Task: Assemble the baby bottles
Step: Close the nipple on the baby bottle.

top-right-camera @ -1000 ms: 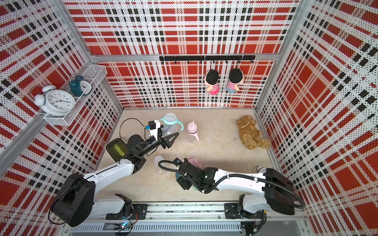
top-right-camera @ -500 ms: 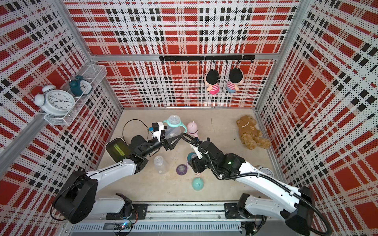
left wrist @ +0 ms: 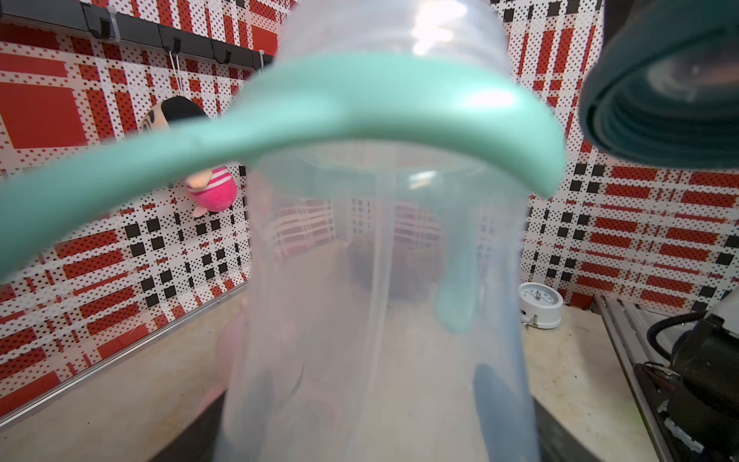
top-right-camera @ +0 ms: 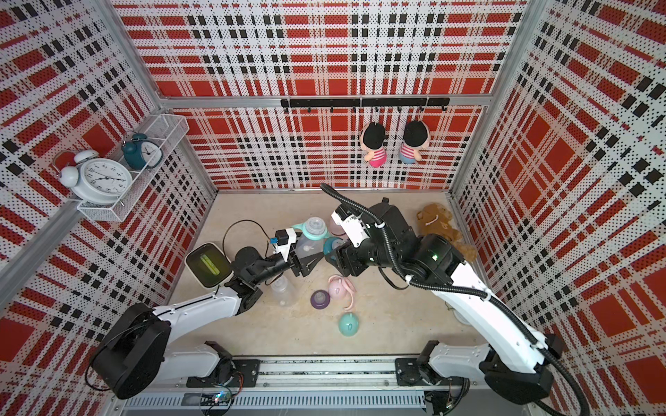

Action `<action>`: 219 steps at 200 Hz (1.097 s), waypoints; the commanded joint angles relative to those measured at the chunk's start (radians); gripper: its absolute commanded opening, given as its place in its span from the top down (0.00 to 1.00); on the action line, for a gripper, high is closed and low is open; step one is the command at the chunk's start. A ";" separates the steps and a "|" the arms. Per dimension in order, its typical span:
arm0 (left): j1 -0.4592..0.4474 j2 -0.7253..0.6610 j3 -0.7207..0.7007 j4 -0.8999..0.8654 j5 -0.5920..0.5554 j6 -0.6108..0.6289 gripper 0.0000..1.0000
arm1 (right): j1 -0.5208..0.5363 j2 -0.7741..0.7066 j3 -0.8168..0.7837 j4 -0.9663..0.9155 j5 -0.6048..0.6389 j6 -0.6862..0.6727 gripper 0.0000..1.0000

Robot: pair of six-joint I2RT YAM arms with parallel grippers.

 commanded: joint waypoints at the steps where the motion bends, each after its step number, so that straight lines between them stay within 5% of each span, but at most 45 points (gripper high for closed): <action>1: -0.018 -0.034 -0.012 0.009 0.002 0.055 1.00 | -0.027 0.070 0.104 -0.113 -0.031 -0.053 0.42; 54: -0.062 -0.053 -0.011 -0.070 -0.065 0.146 1.00 | -0.045 0.199 0.260 -0.180 -0.039 -0.067 0.41; 219: -0.143 -0.064 -0.033 -0.095 -0.206 0.259 1.00 | -0.094 0.238 0.180 -0.139 -0.099 -0.084 0.39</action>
